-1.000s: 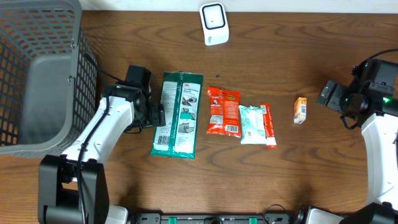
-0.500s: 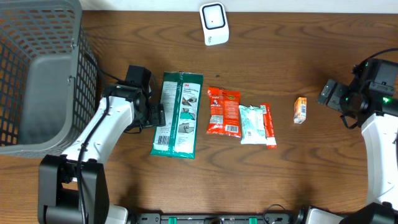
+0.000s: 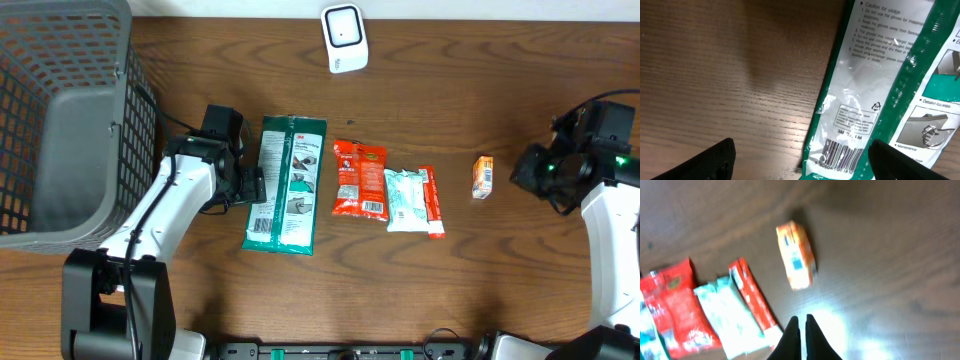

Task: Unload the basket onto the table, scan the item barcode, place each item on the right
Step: 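Reach right gripper to the small orange packet and grasp it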

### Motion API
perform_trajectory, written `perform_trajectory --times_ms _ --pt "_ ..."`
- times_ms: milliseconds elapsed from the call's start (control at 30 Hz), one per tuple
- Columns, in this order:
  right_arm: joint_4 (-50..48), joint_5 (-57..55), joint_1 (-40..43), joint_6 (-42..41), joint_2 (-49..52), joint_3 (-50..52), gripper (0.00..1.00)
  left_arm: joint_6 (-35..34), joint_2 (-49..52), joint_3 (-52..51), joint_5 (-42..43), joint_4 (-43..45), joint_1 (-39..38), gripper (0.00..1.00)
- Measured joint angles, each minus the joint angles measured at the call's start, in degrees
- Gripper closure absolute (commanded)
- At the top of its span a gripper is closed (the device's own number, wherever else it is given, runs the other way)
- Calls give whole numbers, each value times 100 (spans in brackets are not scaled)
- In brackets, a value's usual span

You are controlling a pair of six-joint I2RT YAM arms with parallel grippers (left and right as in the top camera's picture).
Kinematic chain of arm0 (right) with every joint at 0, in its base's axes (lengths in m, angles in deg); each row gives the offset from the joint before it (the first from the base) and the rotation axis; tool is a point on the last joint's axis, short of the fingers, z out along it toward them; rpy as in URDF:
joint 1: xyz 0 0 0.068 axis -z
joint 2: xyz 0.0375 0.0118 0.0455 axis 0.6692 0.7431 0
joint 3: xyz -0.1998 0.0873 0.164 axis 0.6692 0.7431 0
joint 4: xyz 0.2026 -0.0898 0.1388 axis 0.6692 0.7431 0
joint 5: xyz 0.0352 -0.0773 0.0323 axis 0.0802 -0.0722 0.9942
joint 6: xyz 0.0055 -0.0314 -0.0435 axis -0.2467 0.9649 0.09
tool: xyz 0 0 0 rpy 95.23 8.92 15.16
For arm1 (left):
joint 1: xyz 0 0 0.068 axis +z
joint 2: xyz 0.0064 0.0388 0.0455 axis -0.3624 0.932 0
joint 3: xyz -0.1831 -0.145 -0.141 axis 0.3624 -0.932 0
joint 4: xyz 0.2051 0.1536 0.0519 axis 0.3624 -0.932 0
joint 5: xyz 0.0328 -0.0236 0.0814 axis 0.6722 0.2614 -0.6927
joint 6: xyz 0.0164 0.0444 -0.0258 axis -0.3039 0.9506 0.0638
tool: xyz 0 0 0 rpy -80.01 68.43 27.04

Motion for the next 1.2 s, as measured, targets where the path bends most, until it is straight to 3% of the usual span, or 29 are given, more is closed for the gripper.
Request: perform_trajectory --times_ms 100,133,167,233,267,300,333,400,433,633,700,833,1200 --pt "501 24 -44 74 -4 -184 95 2 0 0 -2 -2 0 14" --pt "632 17 -85 107 -13 -286 78 2 0 0 -2 0 0 14" --pt "761 31 -144 153 -26 -433 74 2 0 0 -2 0 0 14" --pt "824 61 -262 219 -57 -669 91 2 0 0 -2 -2 0 14" --pt "824 107 -313 249 -85 -767 89 2 0 0 -4 -2 0 14" --pt "824 160 -361 275 -120 -839 76 0 0 0 -4 -2 0 14" --pt "831 219 -382 269 -157 -879 75 2 0 0 -7 -2 0 14" --pt "870 326 -391 332 -214 -898 85 2 0 0 -17 -2 0 14" --pt "894 391 -391 341 -229 -898 86 0 0 0 -17 -2 0 14" --pt "1123 671 -680 682 -234 -898 75 2 0 0 -17 -4 0 14" --pt "1196 643 -966 758 -234 -898 68 2 0 0 -17 -4 0 14" --pt "1244 490 -1596 874 -234 -898 41 0 0 0 -17 -2 0 14" --pt "1298 -476 -2260 686 -118 -898 24 0 0 0 -20 -2 0 14"
